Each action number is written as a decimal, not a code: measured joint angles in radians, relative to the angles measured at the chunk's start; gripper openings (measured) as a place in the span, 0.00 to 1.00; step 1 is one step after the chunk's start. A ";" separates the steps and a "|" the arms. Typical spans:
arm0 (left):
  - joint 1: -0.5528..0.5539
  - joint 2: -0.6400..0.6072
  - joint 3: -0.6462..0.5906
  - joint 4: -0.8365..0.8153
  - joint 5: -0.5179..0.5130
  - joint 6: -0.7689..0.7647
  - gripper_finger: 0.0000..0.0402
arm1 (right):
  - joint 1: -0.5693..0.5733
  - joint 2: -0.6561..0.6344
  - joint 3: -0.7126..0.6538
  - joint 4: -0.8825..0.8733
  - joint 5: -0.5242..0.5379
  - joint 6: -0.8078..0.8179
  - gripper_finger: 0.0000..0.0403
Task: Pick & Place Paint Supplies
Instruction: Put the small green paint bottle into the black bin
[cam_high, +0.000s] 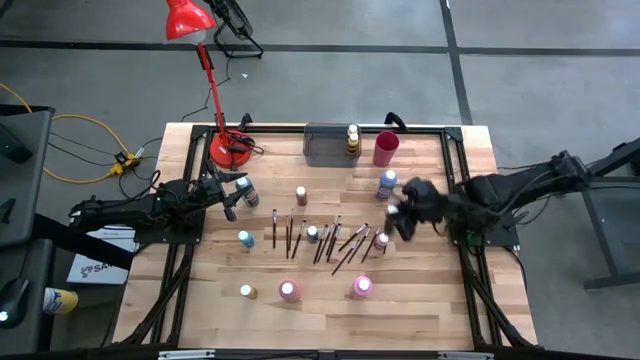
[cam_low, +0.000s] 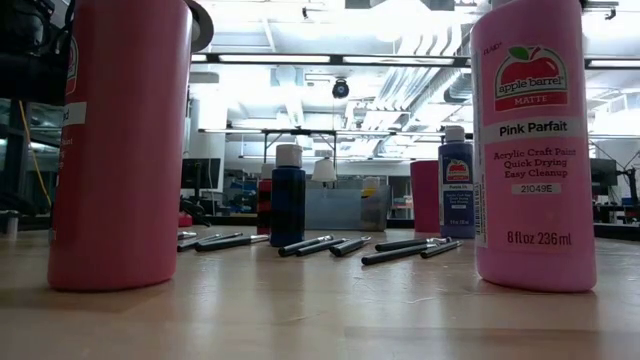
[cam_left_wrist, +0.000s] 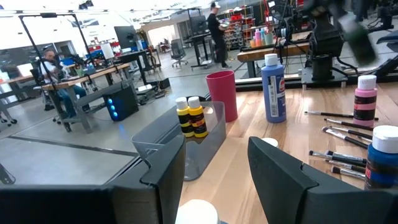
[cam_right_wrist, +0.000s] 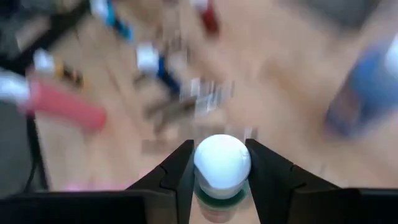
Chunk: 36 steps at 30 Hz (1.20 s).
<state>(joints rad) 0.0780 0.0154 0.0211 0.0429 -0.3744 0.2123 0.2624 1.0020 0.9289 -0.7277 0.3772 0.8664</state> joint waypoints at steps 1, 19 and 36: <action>0.000 0.000 0.000 0.000 0.000 0.000 0.43 | -0.037 0.009 0.018 0.024 0.023 -0.057 0.29; 0.000 0.000 0.000 0.000 0.000 0.000 0.43 | -0.573 0.404 0.120 0.553 0.065 -0.325 0.30; 0.000 0.000 0.000 0.000 0.000 0.000 0.43 | -0.705 0.615 0.120 0.634 0.066 -0.341 0.30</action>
<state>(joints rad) 0.0782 0.0154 0.0210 0.0431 -0.3744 0.2123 -0.4422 1.6172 1.0492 -0.0933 0.4428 0.5259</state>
